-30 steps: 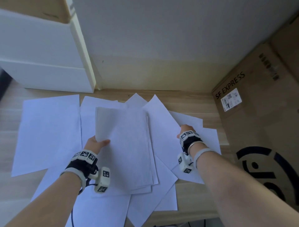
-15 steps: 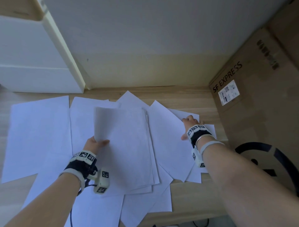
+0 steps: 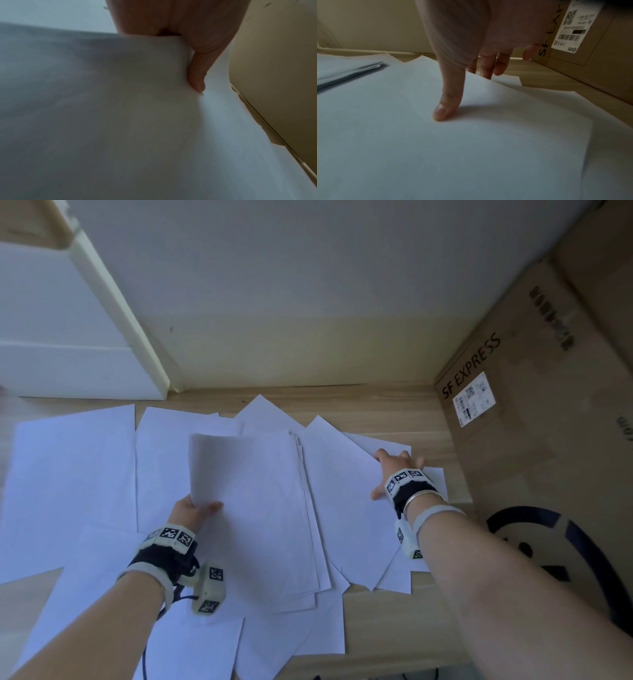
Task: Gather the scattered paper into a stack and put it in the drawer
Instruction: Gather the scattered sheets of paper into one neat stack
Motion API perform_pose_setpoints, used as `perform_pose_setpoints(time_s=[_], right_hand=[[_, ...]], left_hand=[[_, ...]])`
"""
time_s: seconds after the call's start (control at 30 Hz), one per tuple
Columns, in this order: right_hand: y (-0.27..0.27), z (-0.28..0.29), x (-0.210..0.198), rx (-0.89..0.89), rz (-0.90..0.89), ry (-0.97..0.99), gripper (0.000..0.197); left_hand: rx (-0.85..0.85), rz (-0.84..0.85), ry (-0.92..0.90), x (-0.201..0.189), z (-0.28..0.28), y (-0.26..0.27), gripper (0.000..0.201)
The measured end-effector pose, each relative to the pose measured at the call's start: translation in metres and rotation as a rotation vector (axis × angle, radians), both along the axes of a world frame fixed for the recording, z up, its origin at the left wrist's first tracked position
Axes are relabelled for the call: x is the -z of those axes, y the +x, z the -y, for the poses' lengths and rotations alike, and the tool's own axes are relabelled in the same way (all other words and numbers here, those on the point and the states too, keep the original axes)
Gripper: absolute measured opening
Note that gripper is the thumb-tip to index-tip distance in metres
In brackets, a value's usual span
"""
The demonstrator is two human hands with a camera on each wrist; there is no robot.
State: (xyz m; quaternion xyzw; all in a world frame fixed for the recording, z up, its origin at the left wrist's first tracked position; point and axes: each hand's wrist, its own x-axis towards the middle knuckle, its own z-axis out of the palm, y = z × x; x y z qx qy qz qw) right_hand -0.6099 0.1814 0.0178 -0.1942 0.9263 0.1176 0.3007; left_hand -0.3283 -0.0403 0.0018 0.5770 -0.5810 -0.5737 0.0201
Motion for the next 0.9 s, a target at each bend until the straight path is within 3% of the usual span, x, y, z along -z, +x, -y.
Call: perform_pose_setpoints(time_s=[0.17,0.27,0.4,0.67,0.9], right_hand=[[0.004,-0.004,-0.004,-0.152,-0.084,0.037,0.079],[0.005,-0.005,-0.007,-0.136,-0.007,0.022,0.074],[0.002,-0.012,-0.018,-0.009,0.074,-0.077,0.066],[-0.008,-0.048,-0.045,0.418,0.074,-0.015,0.058],[0.031,-0.058,-0.041,0.593,0.094,-0.104,0.050]], left_hand=[[-0.005,0.040,0.006,0.005,-0.001,0.000,0.031],[0.011,0.049,-0.004,0.006,0.000,0.000,0.033],[0.034,0.058,-0.008,0.005,0.002,-0.002,0.034],[0.052,0.035,0.002,0.002,0.006,-0.002,0.034],[0.102,0.051,-0.004,0.004,0.004,-0.001,0.038]])
